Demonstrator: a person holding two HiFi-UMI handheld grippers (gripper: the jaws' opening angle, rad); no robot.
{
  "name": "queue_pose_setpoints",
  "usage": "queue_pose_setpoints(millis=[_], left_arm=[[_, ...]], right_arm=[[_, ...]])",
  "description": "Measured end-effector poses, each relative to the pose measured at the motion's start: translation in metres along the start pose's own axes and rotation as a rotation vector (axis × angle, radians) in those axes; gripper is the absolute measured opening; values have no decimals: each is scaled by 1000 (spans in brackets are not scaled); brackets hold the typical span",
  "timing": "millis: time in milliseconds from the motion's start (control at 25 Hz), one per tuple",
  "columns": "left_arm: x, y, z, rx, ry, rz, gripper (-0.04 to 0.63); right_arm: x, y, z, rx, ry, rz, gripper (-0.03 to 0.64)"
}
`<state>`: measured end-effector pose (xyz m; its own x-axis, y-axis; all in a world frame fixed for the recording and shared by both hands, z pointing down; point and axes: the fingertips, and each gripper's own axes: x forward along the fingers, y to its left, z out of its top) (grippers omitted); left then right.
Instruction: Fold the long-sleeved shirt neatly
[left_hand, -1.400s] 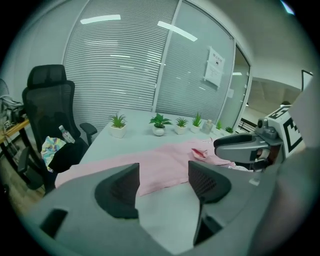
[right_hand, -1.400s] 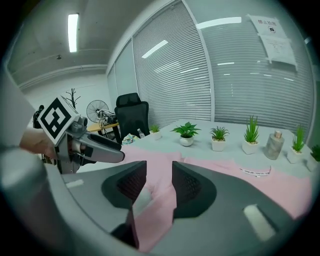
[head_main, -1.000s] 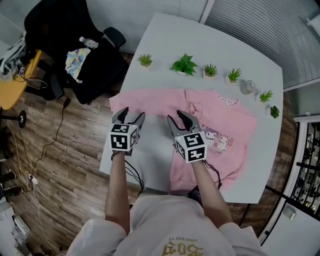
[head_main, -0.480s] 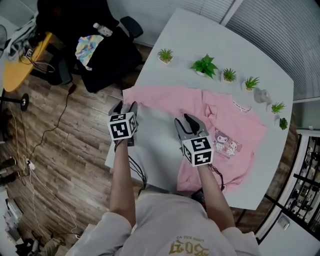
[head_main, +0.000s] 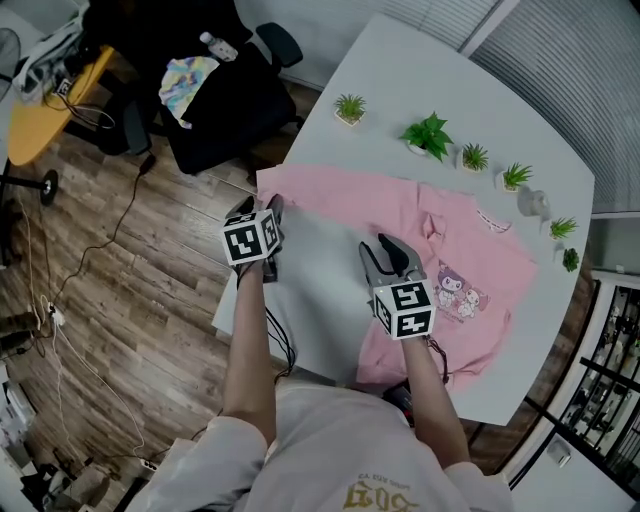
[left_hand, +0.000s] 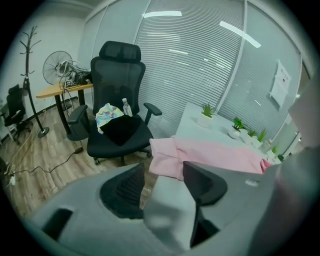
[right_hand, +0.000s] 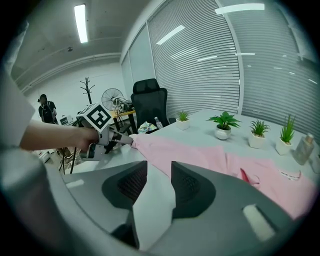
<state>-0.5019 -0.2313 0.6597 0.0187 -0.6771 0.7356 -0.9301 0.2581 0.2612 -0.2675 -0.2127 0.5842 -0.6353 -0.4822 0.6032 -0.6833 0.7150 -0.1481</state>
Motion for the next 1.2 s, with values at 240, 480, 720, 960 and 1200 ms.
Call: queue_pose_setpoints(millis=[240,480,720,960,1200], left_arm=[[8,-1,-4,20,71,2,249],[7,-1,-3,34,69,0,234],[6,-2,3,83,27,30,48],[-4,-7,8,108,-2,40,38],[-15,-20,21,131,-49,40,37]], right_arm=[[-1,-1,-2,8,11,-4,160],[-4,1,-3,29,10,-2,150],[-13,-5,0,56,-11,-17,140],[-26,-17,1,77,-27,-51,137],[-39,-32,2,103,-52,-82,137]])
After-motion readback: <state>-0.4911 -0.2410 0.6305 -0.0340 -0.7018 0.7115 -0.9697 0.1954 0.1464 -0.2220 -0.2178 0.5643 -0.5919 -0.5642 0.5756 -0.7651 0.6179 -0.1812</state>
